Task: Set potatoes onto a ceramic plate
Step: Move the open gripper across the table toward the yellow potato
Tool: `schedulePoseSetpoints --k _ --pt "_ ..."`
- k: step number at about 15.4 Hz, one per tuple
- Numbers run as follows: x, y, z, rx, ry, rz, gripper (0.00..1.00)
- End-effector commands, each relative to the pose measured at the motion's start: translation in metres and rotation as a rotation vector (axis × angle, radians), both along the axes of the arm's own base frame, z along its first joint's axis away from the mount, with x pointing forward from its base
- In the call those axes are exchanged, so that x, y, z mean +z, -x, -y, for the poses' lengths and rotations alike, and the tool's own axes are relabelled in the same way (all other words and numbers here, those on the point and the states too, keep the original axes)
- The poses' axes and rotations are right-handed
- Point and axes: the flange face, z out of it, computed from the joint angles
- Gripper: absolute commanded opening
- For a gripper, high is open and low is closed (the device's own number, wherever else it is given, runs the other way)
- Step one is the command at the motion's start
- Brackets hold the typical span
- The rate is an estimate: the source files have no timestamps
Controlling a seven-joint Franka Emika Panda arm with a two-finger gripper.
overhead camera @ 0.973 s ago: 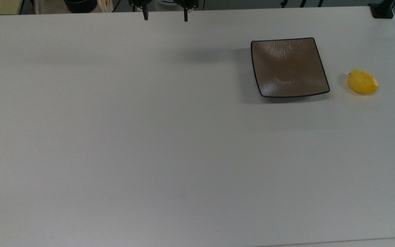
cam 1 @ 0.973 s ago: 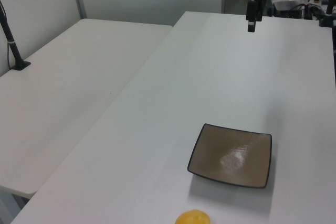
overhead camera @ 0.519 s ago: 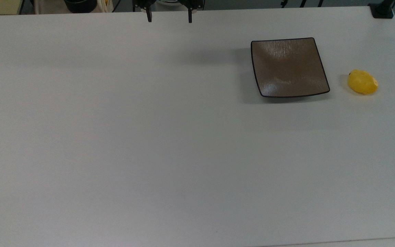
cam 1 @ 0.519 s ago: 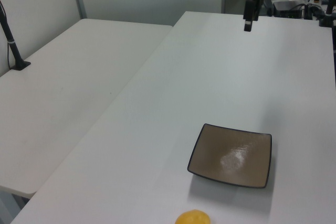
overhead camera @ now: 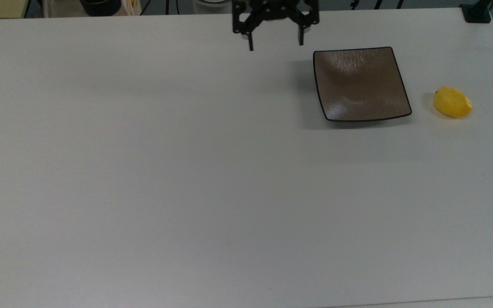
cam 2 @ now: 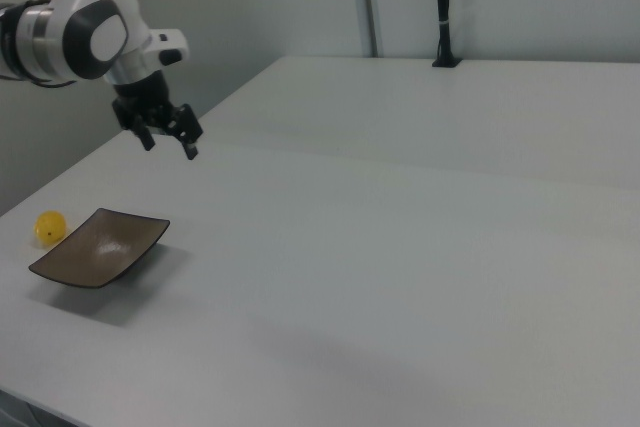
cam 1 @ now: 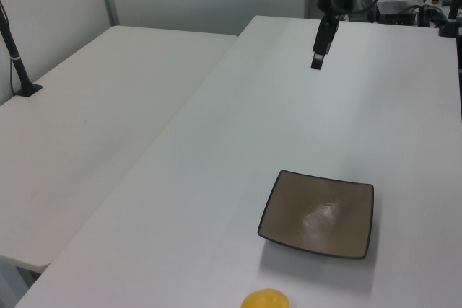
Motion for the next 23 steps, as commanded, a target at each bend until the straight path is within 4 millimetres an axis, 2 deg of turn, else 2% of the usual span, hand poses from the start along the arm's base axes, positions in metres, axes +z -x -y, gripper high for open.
schedulePoseSetpoints --k 1,2,4,7,9,10,14,19,23 --pt "-0.002 0.001 -0.062 0.044 -0.052 0.027 1.00" --pt "-0.004 -0.001 -0.078 0.067 -0.069 0.045 1.00" --pt "-0.006 0.000 -0.128 0.106 -0.153 0.142 1.00" --pt "-0.019 0.000 -0.167 0.133 -0.228 0.202 1.00" --pt "-0.020 -0.001 -0.194 0.169 -0.263 0.210 1.00" --pt "-0.024 0.004 -0.218 0.207 -0.274 0.204 1.00" --pt "-0.048 0.017 -0.273 0.314 -0.252 0.203 1.00" --pt "-0.089 0.039 -0.331 0.428 -0.189 0.202 1.00" --pt "-0.135 0.035 -0.357 0.429 -0.123 0.217 1.00"
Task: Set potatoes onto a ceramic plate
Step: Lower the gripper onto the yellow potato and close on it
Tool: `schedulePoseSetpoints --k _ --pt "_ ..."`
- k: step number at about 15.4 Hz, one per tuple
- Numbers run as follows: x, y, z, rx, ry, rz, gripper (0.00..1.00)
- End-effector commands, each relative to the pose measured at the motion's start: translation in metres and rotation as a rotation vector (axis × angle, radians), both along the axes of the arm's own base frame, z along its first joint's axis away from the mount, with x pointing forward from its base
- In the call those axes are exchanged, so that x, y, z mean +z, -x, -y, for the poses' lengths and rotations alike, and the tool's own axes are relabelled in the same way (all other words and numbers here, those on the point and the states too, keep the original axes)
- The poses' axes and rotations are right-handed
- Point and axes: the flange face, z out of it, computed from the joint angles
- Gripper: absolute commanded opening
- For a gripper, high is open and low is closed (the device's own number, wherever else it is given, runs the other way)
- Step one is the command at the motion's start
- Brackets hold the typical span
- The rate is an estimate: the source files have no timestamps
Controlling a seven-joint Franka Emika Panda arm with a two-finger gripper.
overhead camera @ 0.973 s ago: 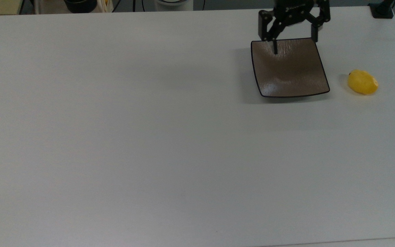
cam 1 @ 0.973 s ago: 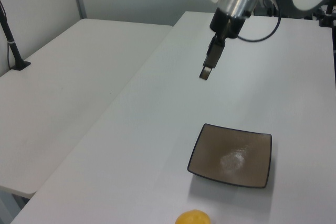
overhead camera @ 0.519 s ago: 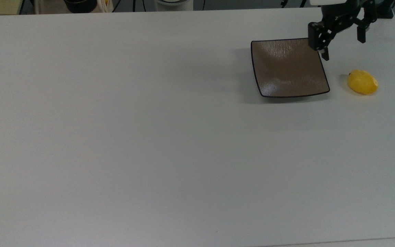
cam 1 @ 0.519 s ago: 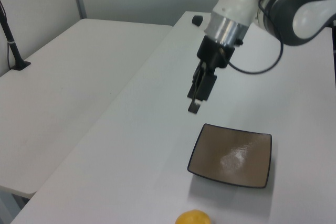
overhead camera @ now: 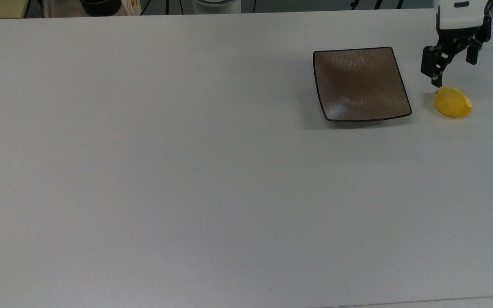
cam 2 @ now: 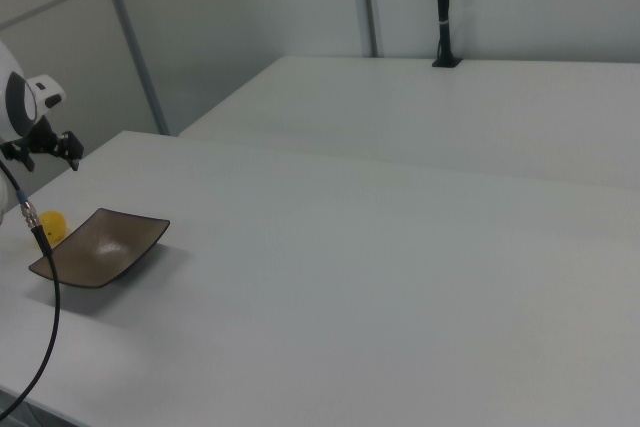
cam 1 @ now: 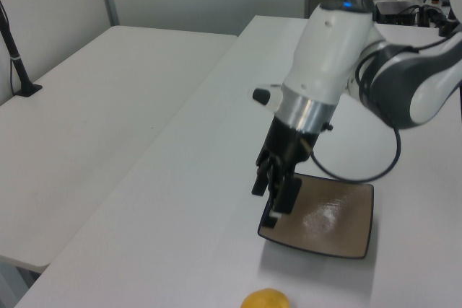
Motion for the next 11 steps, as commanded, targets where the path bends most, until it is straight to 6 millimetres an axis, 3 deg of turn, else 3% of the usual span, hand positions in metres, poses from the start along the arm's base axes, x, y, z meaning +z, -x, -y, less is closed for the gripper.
schedulePoseSetpoints --k 1,6,11 --pt "-0.037 -0.006 -0.031 -0.013 0.011 0.047 1.00" --pt "-0.079 0.016 -0.066 0.033 0.036 0.074 1.00" --pt "-0.116 0.026 -0.077 0.074 0.070 0.086 1.00"
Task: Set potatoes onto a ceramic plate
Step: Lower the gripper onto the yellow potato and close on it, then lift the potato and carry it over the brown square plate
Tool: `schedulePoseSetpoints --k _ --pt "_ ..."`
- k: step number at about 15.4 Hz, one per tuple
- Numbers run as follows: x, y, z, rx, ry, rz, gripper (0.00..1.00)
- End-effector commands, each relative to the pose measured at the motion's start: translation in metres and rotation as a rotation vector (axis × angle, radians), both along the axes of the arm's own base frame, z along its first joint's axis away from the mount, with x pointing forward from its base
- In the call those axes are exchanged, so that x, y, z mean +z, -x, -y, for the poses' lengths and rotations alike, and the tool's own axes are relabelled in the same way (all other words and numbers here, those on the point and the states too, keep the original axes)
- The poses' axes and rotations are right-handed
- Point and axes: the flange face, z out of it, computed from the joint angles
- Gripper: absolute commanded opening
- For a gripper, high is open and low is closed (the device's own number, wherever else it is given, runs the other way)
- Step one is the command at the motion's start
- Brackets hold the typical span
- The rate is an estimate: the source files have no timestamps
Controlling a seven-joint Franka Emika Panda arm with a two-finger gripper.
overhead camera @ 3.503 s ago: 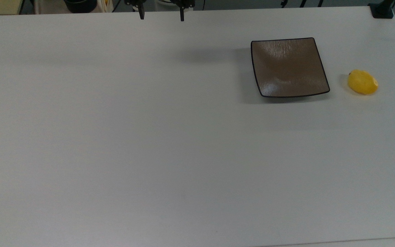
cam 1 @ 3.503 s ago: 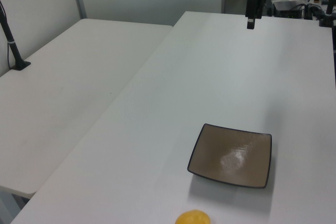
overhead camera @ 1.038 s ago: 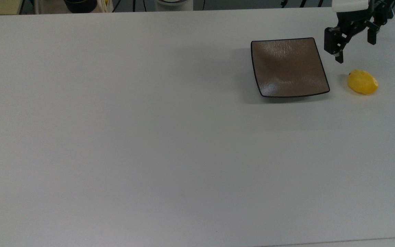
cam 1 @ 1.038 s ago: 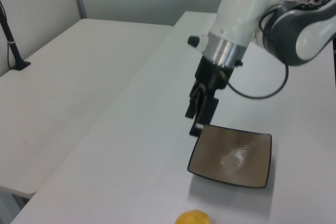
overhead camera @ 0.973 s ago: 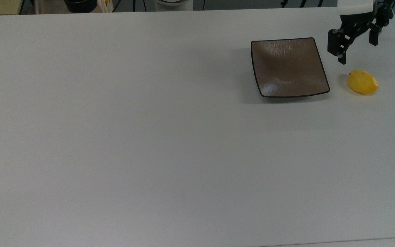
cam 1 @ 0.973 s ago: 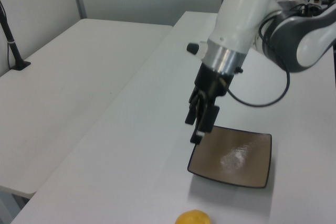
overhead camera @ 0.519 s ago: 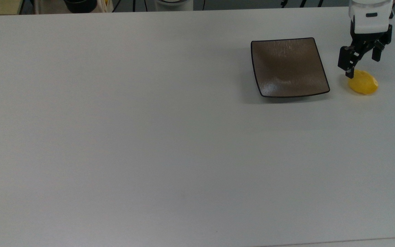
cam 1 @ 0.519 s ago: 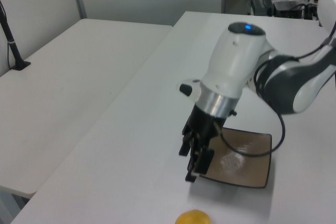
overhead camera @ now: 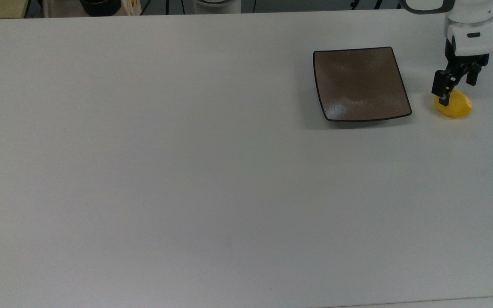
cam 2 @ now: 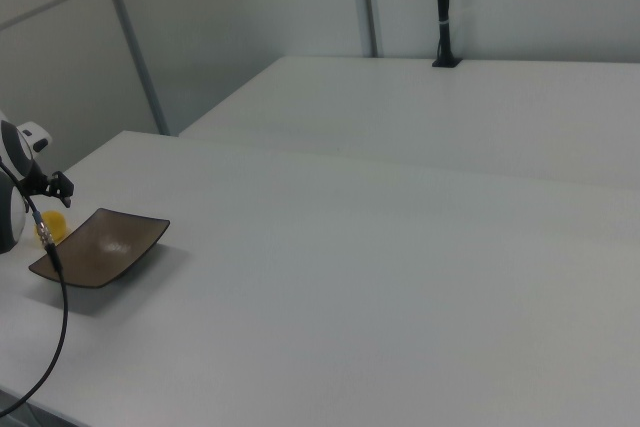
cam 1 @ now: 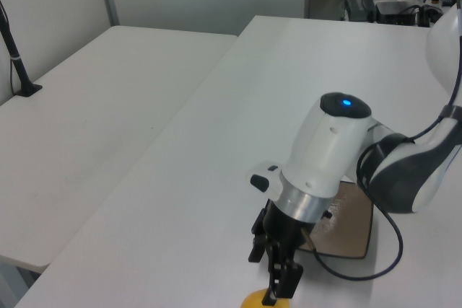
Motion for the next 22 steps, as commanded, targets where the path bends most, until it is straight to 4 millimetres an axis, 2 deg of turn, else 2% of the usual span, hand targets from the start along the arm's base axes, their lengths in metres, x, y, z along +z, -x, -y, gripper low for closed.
schedulePoseSetpoints --k 1,4,5,6,7,11,14,18,20,22 --pt "-0.020 -0.003 -0.007 -0.003 0.001 0.038 1.00" --pt "-0.036 -0.003 -0.008 -0.012 0.019 0.062 1.00" --pt "-0.037 -0.001 -0.010 0.006 0.025 0.081 0.83" --pt "-0.038 -0.001 -0.009 0.004 0.027 0.083 0.52" --pt "-0.038 -0.001 -0.009 -0.008 0.023 0.078 0.47" --pt "-0.038 0.000 -0.009 -0.011 0.023 0.081 0.42" --pt "-0.034 -0.002 -0.008 -0.015 0.020 0.083 0.42" --pt "0.006 -0.004 0.000 -0.030 -0.002 0.117 0.42" --pt "0.033 -0.011 0.016 -0.054 -0.009 0.136 0.43" --pt "0.052 -0.007 0.027 -0.056 -0.009 0.150 0.43"
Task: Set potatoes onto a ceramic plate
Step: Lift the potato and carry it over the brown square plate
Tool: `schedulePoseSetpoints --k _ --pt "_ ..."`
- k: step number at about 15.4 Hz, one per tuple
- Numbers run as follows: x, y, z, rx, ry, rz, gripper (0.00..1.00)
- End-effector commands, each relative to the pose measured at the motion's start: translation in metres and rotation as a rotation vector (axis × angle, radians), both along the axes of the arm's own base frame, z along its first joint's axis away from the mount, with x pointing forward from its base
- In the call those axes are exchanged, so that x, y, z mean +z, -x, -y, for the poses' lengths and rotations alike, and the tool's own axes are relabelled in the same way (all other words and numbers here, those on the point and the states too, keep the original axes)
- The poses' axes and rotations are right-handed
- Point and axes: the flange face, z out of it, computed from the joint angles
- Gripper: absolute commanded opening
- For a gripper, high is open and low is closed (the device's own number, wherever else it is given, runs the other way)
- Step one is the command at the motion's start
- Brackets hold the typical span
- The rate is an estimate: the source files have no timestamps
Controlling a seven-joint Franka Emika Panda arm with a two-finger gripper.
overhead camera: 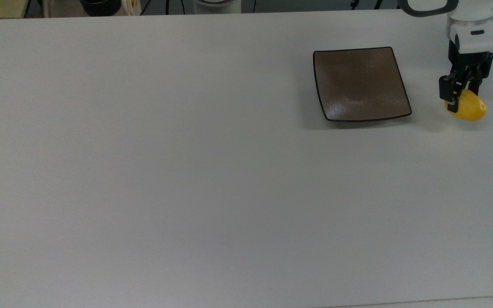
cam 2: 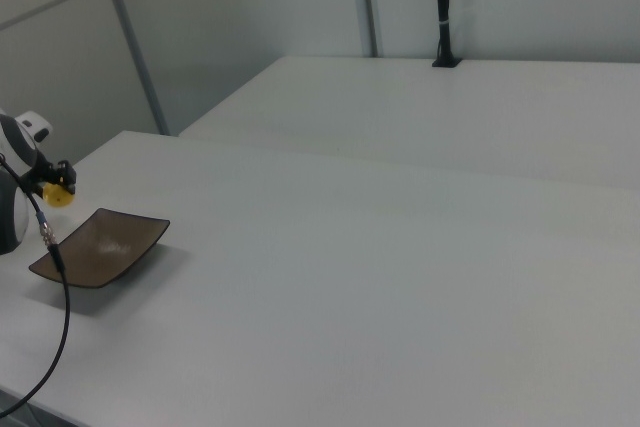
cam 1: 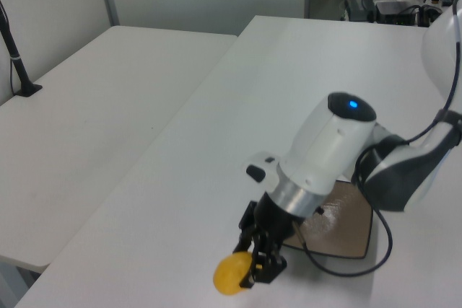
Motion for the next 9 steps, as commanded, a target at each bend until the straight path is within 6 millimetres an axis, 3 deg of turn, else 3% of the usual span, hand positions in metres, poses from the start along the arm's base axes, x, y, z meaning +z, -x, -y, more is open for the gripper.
schedulePoseSetpoints --k 1,4,9 --pt "0.042 0.008 0.031 -0.036 0.012 0.031 0.43" --pt "0.069 0.011 0.054 -0.063 0.013 0.014 0.46" --pt "0.092 0.021 0.099 -0.037 0.109 -0.122 0.46"
